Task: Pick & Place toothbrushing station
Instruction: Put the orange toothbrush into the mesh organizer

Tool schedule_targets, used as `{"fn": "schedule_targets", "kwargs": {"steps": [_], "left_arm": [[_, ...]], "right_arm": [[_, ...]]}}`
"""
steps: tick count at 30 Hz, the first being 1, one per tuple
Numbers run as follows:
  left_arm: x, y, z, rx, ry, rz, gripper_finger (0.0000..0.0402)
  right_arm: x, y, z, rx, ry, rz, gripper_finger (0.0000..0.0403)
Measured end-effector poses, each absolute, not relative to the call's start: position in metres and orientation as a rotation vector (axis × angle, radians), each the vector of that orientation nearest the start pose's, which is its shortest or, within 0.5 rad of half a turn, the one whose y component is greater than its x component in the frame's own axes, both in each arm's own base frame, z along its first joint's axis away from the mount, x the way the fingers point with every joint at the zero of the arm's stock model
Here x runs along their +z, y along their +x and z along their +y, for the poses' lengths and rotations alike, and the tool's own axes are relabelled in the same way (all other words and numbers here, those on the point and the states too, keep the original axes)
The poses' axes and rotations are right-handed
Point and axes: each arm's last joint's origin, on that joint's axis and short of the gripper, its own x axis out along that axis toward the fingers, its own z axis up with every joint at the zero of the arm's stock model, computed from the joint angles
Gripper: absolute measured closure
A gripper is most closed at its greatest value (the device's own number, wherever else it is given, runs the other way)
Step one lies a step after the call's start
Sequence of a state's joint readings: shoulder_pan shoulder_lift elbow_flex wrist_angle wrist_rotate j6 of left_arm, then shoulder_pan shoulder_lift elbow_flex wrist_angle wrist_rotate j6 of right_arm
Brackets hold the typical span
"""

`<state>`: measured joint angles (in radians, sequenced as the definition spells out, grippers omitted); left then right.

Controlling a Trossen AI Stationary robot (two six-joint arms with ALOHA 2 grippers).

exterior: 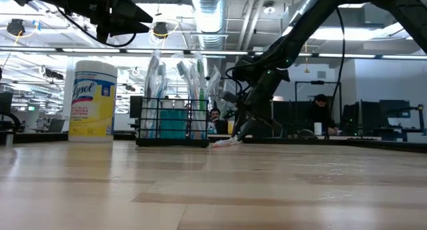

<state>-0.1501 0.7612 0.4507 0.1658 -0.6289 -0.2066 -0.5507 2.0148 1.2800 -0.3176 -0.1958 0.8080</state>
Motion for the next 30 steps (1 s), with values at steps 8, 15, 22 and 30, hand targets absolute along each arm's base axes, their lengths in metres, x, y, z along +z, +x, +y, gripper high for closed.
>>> {"fn": "schedule_targets", "kwargs": {"steps": [8, 15, 22, 30], "left_arm": [[0.255, 0.171, -0.009, 0.49, -0.146, 0.086, 0.0238], [0.255, 0.171, -0.009, 0.489, -0.146, 0.086, 0.0238], [0.255, 0.171, -0.009, 0.489, -0.146, 0.086, 0.0238], [0.248, 0.17, -0.008, 0.51, -0.137, 0.1, 0.0238]], "right_arm": [[0.138, 0.35, -0.199, -0.76, 1.124, 0.813, 0.0325], [0.137, 0.353, -0.193, -0.777, 1.123, 0.827, 0.0325], [0.137, 0.356, -0.188, -0.744, 1.089, 0.832, 0.0325], [0.135, 0.349, -0.191, -0.644, 0.996, 0.928, 0.0325]]}}
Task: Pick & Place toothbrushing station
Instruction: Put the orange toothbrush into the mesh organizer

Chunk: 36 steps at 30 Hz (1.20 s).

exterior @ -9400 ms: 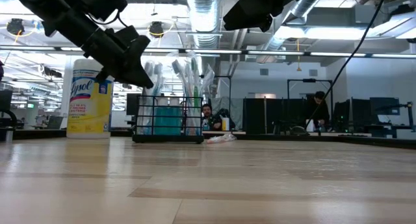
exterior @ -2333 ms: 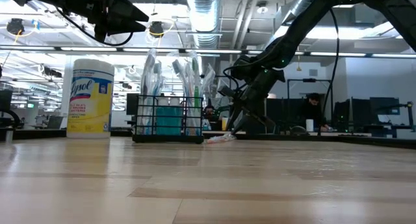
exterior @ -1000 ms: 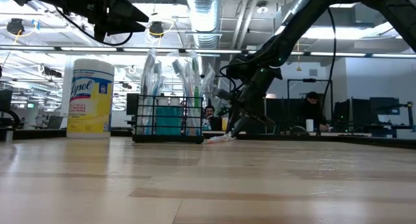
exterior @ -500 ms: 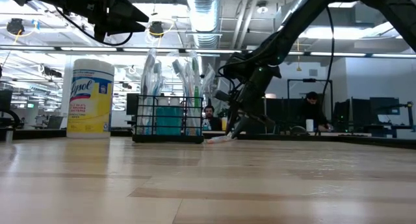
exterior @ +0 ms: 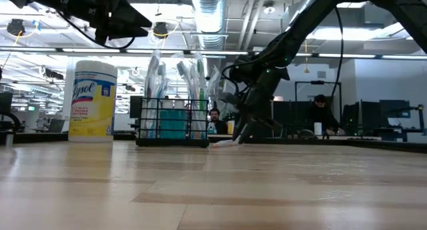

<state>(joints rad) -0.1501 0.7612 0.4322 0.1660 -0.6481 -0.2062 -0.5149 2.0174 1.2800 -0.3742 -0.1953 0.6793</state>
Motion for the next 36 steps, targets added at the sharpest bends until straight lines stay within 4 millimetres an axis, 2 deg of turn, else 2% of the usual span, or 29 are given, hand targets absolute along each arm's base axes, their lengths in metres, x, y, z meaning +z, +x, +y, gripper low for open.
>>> {"fn": "schedule_targets", "kwargs": {"steps": [6, 15, 36], "left_arm": [[0.246, 0.17, -0.008, 0.511, -0.135, 0.105, 0.0238], [0.247, 0.17, -0.008, 0.512, -0.138, 0.098, 0.0238], [0.247, 0.17, -0.008, 0.513, -0.139, 0.097, 0.0238]], "right_arm": [[0.136, 0.349, -0.191, -0.542, 0.917, 0.96, 0.0325], [0.145, 0.359, -0.192, -0.563, 0.976, 0.851, 0.0325], [0.145, 0.365, -0.18, -0.606, 0.966, 0.878, 0.0325]]}}
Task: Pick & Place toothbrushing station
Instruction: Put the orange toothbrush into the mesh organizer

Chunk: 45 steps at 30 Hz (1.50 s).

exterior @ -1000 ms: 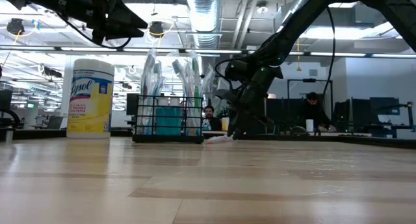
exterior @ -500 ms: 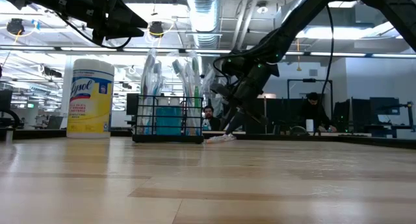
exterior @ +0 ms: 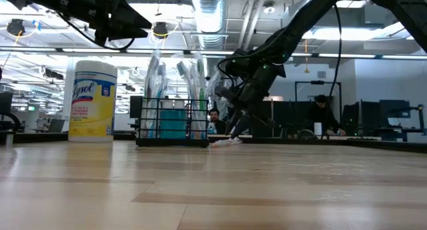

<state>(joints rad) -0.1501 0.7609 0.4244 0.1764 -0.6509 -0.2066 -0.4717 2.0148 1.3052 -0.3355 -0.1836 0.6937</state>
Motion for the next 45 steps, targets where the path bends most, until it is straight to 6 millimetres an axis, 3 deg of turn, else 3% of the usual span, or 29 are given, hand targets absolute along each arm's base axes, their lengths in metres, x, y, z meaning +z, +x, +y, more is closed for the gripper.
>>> {"fn": "schedule_targets", "kwargs": {"steps": [14, 21, 29, 32, 37, 45], "left_arm": [[0.247, 0.17, -0.008, 0.513, -0.146, 0.095, 0.0238], [0.247, 0.17, -0.008, 0.513, -0.146, 0.094, 0.0238], [0.247, 0.17, -0.008, 0.513, -0.146, 0.095, 0.0238], [0.247, 0.17, -0.008, 0.513, -0.146, 0.095, 0.0238], [0.247, 0.17, -0.008, 0.512, -0.146, 0.095, 0.0238], [0.247, 0.17, -0.008, 0.512, -0.146, 0.095, 0.0238]], "right_arm": [[0.143, 0.368, -0.173, -0.649, 0.897, 0.877, 0.0333], [0.141, 0.367, -0.171, -0.62, 0.849, 0.92, 0.0394], [0.14, 0.363, -0.174, -0.506, 0.796, 0.971, 0.0402], [0.149, 0.363, -0.175, -0.447, 0.786, 0.953, 0.0402], [0.173, 0.356, -0.169, -0.261, 0.612, 1.064, 0.04], [0.179, 0.358, -0.166, -0.139, 0.121, 1.15, 0.0392]]}}
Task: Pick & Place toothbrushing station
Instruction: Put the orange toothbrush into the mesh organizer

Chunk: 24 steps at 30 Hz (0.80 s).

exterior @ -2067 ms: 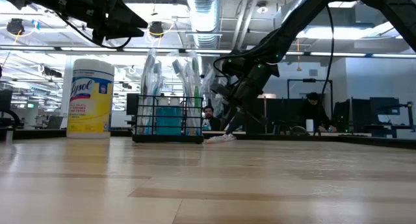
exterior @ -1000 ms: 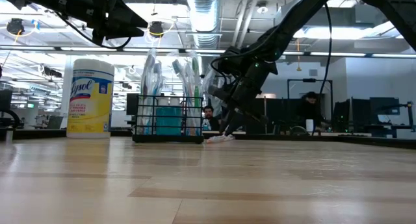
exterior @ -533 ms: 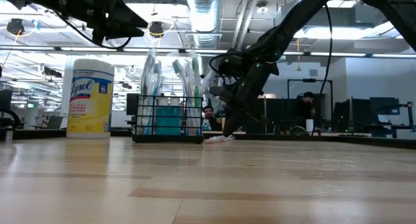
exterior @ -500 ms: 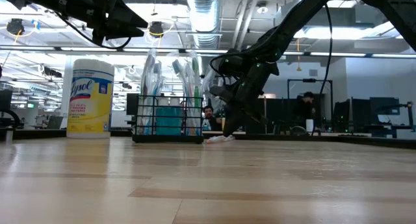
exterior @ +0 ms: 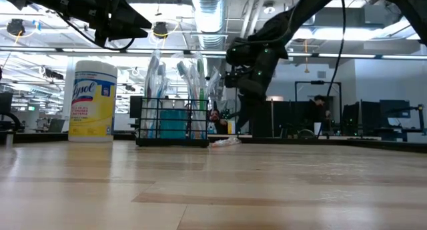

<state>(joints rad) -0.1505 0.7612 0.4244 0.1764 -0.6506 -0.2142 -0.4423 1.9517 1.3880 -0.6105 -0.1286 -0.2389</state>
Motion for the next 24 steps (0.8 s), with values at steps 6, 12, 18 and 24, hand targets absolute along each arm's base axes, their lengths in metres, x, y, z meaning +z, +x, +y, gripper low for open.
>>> {"fn": "schedule_targets", "kwargs": {"steps": [6, 12, 18, 24], "left_arm": [[0.247, 0.17, -0.008, 0.513, -0.143, 0.096, 0.0238], [0.247, 0.17, -0.008, 0.513, -0.141, 0.096, 0.0238], [0.247, 0.17, -0.008, 0.512, -0.137, 0.098, 0.0238], [0.247, 0.17, -0.008, 0.51, -0.096, 0.104, 0.0238]], "right_arm": [[0.179, 0.368, -0.159, 0.039, -0.23, 1.114, 0.0396], [0.184, 0.374, -0.163, 0.105, -0.434, 1.035, 0.0402], [0.176, 0.372, -0.162, 0.16, -0.452, 1.086, 0.0402], [0.163, 0.378, -0.149, 0.215, -0.461, 1.115, 0.0402]]}}
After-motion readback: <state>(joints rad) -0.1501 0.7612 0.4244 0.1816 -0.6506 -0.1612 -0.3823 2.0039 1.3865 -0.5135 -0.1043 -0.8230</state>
